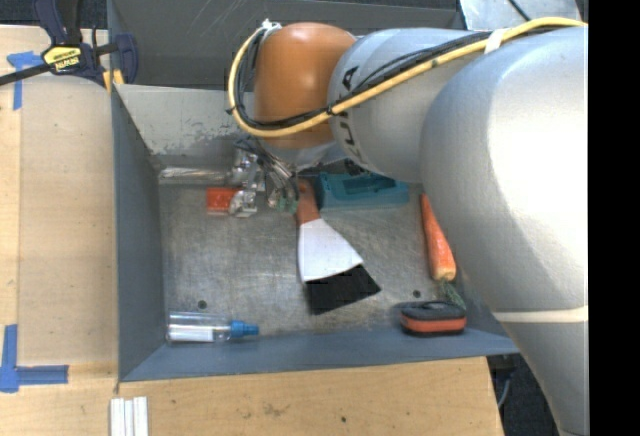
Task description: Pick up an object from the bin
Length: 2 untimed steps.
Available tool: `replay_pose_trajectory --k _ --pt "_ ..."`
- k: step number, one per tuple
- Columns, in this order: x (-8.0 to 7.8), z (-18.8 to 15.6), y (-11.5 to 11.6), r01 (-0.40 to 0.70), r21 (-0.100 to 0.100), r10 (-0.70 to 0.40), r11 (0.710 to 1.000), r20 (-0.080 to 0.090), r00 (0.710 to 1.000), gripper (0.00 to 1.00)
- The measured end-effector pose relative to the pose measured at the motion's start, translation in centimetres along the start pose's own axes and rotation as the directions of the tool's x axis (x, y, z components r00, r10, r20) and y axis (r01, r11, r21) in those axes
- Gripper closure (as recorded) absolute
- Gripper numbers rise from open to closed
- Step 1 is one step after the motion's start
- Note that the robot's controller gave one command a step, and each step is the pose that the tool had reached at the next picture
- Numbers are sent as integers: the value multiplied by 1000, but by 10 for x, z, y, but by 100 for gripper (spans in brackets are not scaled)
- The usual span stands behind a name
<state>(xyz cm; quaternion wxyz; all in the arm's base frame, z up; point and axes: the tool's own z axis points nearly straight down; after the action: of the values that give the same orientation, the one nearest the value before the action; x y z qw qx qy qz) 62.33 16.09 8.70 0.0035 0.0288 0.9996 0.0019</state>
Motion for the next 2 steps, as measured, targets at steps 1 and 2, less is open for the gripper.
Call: replay_pose_trajectory --k 1,2 --pt "0 0 0 0 0 0 1000 0 1000 100" --pt "1 -3 0 0 1 0 1000 -2 1000 100"
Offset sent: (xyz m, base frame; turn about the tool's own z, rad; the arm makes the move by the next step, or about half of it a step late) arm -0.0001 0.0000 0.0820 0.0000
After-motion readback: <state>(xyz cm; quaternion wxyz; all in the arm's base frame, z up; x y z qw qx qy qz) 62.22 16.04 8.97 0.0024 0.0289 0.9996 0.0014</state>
